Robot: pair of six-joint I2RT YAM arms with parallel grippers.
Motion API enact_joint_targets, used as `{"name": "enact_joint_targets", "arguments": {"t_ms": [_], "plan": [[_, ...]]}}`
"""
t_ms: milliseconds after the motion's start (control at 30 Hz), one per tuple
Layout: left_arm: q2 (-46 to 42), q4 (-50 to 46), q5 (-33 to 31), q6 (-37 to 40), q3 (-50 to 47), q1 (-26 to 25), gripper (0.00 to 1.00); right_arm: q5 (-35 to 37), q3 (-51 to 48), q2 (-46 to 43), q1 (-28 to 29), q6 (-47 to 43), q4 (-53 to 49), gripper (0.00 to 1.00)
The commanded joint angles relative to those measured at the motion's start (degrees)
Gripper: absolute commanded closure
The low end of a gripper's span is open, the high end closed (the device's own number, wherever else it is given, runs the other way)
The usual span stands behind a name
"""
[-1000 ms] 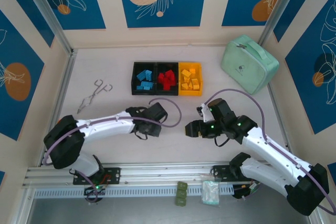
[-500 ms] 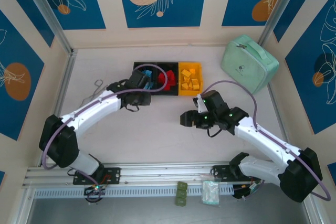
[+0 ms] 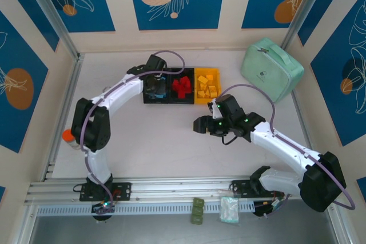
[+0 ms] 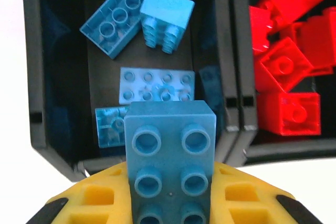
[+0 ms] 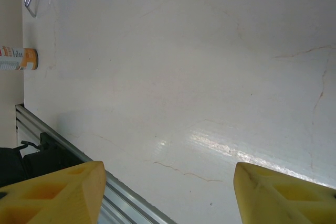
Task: Sort the legos into containers by color
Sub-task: Place the lego in the container.
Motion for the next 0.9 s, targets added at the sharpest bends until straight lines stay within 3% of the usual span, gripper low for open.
{"name": "enact_joint_targets", "arguments": {"t_ms": [0, 367, 567, 867], "plan": [[3.91, -3.12, -2.34, 2.54, 4.87, 0.98, 0.81, 0.74, 0.60, -0.69, -0.02, 0.72, -0.13, 0.34], [10.83, -5.32, -6.59, 4.02, 11.00, 1.93, 0.75, 0.83, 0.78, 0.23, 0.15, 1.23, 0.33, 0.34], [10.04, -5.47, -6.76, 4.18, 11.12, 1.98, 0.46, 0.97, 0.87, 0.47, 0.51, 1.33, 0.42, 0.34], [1.23, -1.94, -4.39, 3.78, 4.27, 1.86, 0.39, 2.98, 2.05, 1.53, 0.44, 0.19, 0.13, 0.32]]}}
